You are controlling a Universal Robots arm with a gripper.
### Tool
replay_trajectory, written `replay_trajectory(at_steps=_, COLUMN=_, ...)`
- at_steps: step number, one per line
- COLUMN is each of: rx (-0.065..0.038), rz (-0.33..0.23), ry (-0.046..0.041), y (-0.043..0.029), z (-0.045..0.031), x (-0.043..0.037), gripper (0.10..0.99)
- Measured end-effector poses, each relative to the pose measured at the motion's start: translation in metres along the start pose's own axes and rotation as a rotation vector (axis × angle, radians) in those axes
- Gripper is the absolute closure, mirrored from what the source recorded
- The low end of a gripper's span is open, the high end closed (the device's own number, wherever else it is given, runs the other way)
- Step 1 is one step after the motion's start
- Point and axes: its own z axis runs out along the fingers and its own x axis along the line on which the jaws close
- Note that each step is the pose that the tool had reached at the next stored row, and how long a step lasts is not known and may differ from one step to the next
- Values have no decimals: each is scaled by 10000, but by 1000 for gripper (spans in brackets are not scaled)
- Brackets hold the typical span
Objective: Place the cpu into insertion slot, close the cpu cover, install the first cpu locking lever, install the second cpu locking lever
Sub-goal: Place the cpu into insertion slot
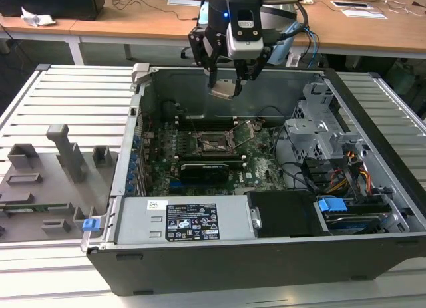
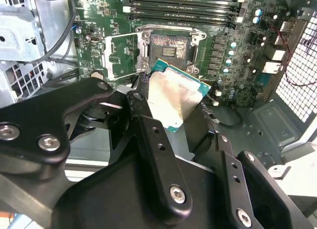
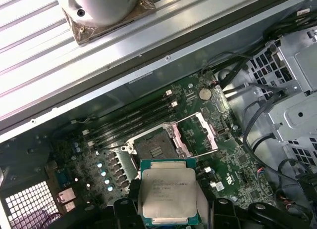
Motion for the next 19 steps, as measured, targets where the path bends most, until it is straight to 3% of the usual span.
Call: replay_trajectory(at_steps=19, rx=-21, rz=1117, ry=-100, y=0, z=0, x=0, gripper=561)
